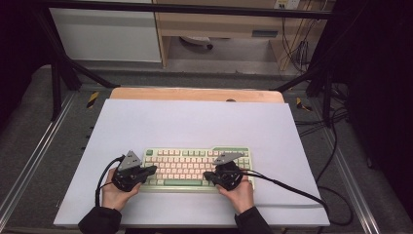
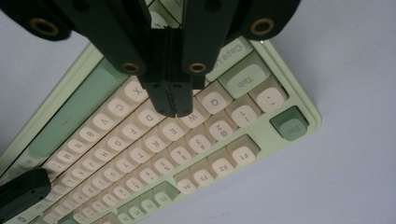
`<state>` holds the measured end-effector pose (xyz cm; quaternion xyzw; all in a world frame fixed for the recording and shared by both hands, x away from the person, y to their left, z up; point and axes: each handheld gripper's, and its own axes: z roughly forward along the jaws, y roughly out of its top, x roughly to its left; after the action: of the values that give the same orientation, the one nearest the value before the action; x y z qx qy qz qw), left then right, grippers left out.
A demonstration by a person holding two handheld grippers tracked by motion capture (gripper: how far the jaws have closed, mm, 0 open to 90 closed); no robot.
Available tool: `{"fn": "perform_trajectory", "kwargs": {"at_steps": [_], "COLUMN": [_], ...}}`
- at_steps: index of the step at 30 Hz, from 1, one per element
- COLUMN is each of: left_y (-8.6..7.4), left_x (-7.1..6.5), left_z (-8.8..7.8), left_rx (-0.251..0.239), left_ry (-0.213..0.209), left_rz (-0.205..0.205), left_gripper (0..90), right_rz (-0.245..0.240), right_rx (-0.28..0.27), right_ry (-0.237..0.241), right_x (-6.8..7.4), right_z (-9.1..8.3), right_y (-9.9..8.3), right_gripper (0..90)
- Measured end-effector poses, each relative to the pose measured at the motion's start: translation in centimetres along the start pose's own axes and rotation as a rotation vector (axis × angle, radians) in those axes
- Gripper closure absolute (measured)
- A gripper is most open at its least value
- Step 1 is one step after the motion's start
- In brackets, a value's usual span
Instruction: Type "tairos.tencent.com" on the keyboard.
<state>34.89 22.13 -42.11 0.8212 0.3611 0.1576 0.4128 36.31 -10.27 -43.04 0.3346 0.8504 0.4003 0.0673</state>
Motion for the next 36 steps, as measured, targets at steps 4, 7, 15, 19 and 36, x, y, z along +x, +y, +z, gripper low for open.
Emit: {"fn": "perform_trajectory", "kwargs": {"at_steps": [4, 7, 15, 19, 36], "left_y": [0.0, 0.0, 0.2, 0.4, 2.2], "left_x": [0.0, -0.1, -0.3, -0.6, -1.7], "left_z": [0.0, 0.0, 0.1, 0.2, 1.5], "left_rx": [-0.002, -0.003, 0.001, 0.005, 0.006], "left_ry": [-0.001, -0.002, -0.003, -0.003, -0.002], "left_rz": [0.0, 0.0, -0.002, 0.004, 0.026], "left_gripper": [89.8, 89.8, 89.8, 89.8, 89.8], "right_rz": [-0.004, -0.008, 0.018, 0.022, 0.028], "right_rx": [-0.019, -0.033, -0.047, -0.049, -0.06], "right_ry": [0.004, -0.001, -0.007, -0.006, -0.004], "right_x": [0.0, -0.1, -0.8, -1.1, -1.5], "right_z": [-0.5, -1.1, -2.0, -2.2, -3.2], "right_y": [0.2, 0.4, 0.0, -0.3, -0.7], "right_gripper": [90.0, 90.0, 90.0, 90.0, 90.0]}}
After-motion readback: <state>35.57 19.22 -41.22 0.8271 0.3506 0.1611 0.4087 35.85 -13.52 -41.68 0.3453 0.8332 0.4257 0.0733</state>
